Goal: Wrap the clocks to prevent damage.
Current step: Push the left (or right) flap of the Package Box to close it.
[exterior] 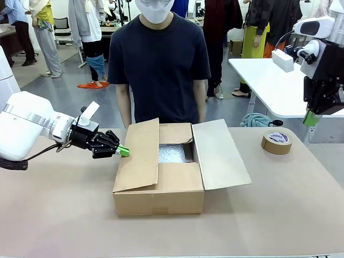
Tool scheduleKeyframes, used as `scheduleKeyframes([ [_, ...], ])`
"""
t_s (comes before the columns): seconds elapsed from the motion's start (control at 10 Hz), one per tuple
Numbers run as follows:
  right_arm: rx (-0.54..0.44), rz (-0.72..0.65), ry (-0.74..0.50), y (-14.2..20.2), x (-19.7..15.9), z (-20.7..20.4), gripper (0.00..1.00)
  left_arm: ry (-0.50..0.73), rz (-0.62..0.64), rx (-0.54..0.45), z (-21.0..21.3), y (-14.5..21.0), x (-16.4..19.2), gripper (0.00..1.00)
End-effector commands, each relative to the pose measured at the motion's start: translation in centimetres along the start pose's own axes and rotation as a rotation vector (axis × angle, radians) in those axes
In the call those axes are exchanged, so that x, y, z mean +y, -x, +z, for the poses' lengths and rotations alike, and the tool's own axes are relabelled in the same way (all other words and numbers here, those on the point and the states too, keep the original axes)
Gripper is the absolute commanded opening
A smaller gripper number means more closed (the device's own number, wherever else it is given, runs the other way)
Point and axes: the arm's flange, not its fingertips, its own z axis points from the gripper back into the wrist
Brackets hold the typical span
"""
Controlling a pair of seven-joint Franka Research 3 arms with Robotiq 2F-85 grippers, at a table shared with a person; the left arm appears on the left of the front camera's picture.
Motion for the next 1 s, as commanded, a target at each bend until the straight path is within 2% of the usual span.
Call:
scheduleKeyframes([
  [0.0,-0.020,-0.011,0.000,-0.2,-0.1,0.0,0.01,0.006,0.001,0.000,-0.4,0.1,0.0,0.00],
  [0.8,0.000,0.000,0.000,0.0,0.0,0.0,0.01,0.006,0.001,0.000,-0.4,0.1,0.0,0.00],
  [0.9,-0.083,0.127,0.007,0.5,-1.6,-0.5,0.01,0.006,0.001,0.000,-0.4,0.1,0.0,0.00],
])
